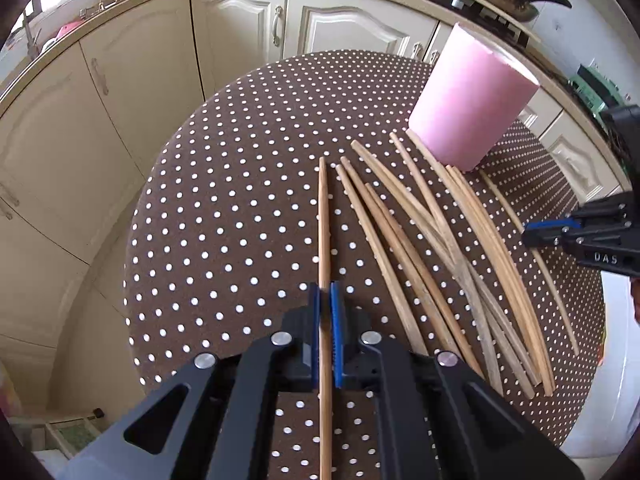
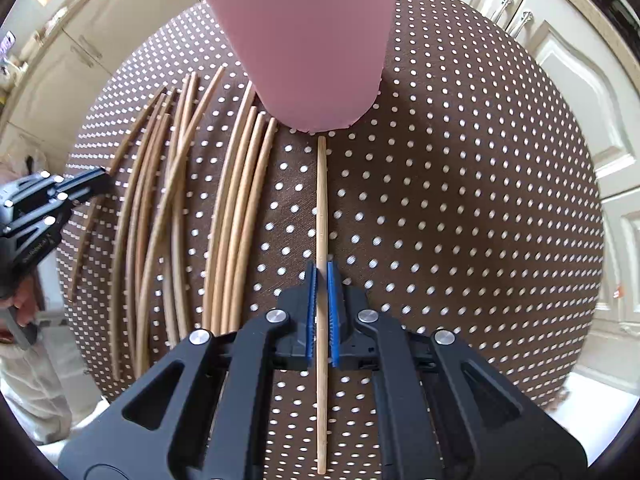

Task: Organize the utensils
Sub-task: 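Close the right gripper on a chopstick while the left gripper holds its chopstick, then lift both held chopsticks upright and carry them over the pink cup, then open both grippers to drop the chopsticks into the pink cup, then move both open grippers back down to the chopstick pile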

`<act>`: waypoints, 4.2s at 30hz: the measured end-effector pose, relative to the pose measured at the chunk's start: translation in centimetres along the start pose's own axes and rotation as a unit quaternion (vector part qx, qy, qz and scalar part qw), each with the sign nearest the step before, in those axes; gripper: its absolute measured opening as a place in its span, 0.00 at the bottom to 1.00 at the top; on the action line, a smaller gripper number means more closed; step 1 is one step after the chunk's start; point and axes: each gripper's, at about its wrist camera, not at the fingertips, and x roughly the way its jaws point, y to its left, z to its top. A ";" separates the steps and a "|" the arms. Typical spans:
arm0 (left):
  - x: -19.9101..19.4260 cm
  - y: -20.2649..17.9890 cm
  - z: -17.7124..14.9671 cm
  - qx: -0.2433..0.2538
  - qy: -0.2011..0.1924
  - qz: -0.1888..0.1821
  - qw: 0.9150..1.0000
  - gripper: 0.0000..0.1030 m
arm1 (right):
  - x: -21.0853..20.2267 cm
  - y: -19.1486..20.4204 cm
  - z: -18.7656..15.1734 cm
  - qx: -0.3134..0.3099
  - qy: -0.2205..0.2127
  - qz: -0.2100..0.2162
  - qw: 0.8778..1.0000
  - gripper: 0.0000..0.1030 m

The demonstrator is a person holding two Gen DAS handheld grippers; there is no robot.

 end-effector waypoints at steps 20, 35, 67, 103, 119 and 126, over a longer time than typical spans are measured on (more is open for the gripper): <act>-10.8 -8.7 2.9 0.023 -0.264 -0.118 0.957 0.05 | -15.3 -5.3 -5.2 0.036 -0.262 0.130 0.956 0.06; -10.3 -12.1 13.2 -0.006 -0.384 -0.142 0.913 0.05 | -21.6 -4.2 2.6 0.085 -0.478 0.089 0.869 0.06; -3.7 -9.5 11.0 -0.020 -0.370 -0.094 0.924 0.06 | -12.3 -4.1 2.2 0.101 -0.456 0.088 0.880 0.06; -8.6 -6.1 0.3 -0.025 -0.247 -0.040 0.968 0.51 | -13.4 -0.3 -6.7 0.126 -0.420 0.076 0.895 0.54; -2.4 -4.8 -4.8 -0.033 -0.134 0.000 0.990 0.51 | -6.3 0.8 -9.6 0.117 -0.324 0.044 0.938 0.54; -0.9 -4.5 -4.2 -0.029 -0.114 0.021 0.993 0.51 | -4.2 0.9 -8.8 0.100 -0.290 0.051 0.951 0.54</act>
